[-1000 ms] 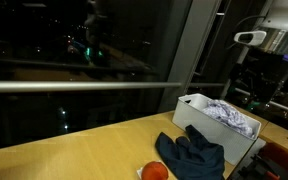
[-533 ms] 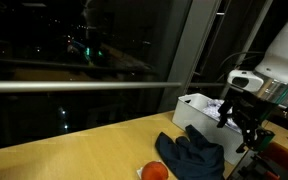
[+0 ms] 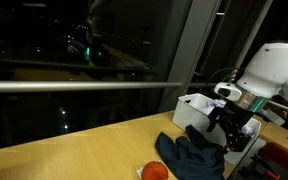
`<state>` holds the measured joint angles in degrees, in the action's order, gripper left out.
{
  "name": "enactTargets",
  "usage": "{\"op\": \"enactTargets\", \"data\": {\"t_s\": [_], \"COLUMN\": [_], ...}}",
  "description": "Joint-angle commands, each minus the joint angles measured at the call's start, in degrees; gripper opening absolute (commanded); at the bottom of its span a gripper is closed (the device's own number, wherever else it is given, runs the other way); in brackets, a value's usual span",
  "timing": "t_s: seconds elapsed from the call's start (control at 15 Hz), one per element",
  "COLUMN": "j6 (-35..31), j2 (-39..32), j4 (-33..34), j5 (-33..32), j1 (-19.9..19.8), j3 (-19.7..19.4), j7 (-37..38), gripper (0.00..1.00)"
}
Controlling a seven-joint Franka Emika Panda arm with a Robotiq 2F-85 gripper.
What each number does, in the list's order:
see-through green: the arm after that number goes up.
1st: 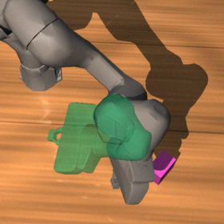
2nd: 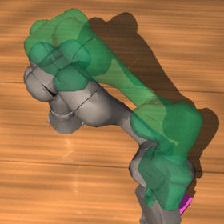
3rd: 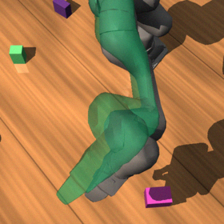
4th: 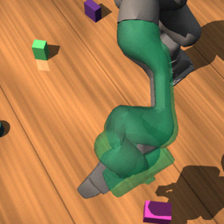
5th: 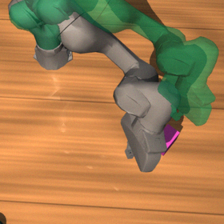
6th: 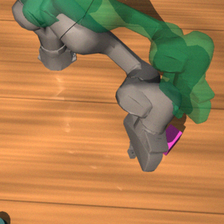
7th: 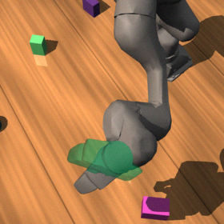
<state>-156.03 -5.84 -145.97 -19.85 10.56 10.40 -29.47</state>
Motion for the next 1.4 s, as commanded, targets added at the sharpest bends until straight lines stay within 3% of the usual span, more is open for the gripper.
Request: {"op": "enactTargets", "data": {"t_s": [0.0,0.27,0.6,0.67,0.73,1.07,1.33], "j6": [-3.59,-5.57,-3.44,-2.84,-2.29,-0.38,1.70], "j2": [-7.92,-16.52,-26.35,-27.86,-28.89,-28.70,-23.29], "j4": [4.62,9.81,18.01,19.55,20.80,22.74,21.60], "j5": [1.97,5.51,8.01,8.31,8.25,8.47,8.31], "j1": [-3.44,-7.12,-10.99,-11.62,-11.80,-13.15,-12.99], "j3": [-0.88,1.54,4.95,5.41,5.48,6.04,5.51], "j7": [-4.32,-8.98,-12.76,-13.13,-13.03,-12.76,-11.63], "gripper": [1.00,1.00,1.00,0.75,0.74,0.34,0.05]}}
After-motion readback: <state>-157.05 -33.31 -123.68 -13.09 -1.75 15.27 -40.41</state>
